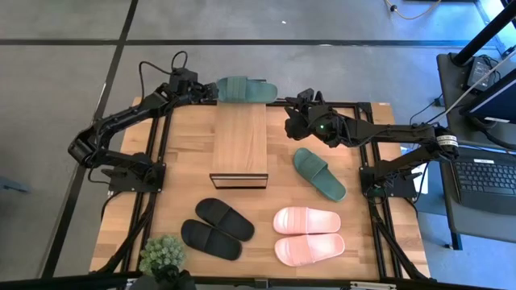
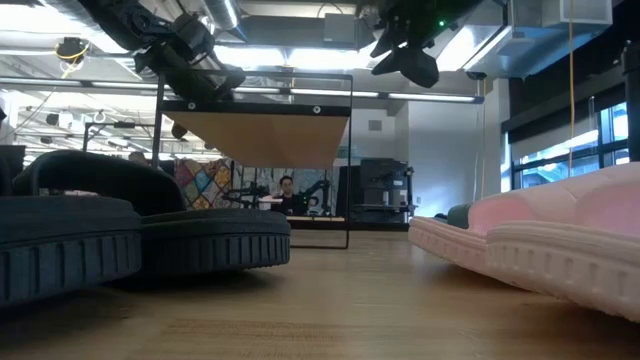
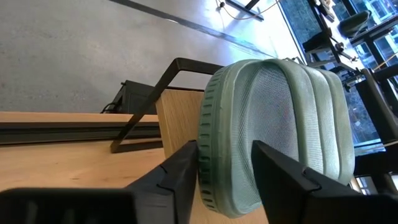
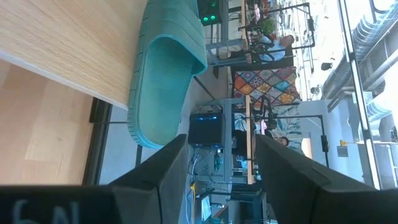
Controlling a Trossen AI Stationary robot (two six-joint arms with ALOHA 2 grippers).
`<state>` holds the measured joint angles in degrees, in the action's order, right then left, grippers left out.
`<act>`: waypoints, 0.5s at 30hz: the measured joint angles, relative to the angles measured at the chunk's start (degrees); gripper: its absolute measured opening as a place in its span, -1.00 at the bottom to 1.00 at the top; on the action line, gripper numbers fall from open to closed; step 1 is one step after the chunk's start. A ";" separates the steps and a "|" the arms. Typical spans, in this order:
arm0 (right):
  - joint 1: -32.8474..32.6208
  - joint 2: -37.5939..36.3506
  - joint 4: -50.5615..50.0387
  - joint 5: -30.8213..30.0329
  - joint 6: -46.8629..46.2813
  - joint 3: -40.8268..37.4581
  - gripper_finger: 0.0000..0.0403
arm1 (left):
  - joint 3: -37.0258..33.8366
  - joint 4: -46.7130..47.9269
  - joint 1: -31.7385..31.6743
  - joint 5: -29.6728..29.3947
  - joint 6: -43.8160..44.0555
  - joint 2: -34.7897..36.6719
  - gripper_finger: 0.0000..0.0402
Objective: Pick and place slides into the shelf
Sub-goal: Put the right green slipper on the shelf
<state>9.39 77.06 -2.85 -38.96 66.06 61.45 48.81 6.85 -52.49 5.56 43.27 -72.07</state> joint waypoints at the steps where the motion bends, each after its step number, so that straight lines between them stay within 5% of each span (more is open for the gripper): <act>1: 0.00 0.00 0.00 0.00 0.00 0.00 -0.06 | -0.01 0.00 0.00 0.01 0.00 0.00 -0.24; 15: 0.00 0.00 -0.03 -0.01 0.09 0.00 -0.06 | 0.00 0.07 -1.54 -2.82 -6.52 -0.02 -0.20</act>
<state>9.39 77.06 -2.89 -38.97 66.15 61.45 48.81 6.92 -54.03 2.74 36.75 -72.10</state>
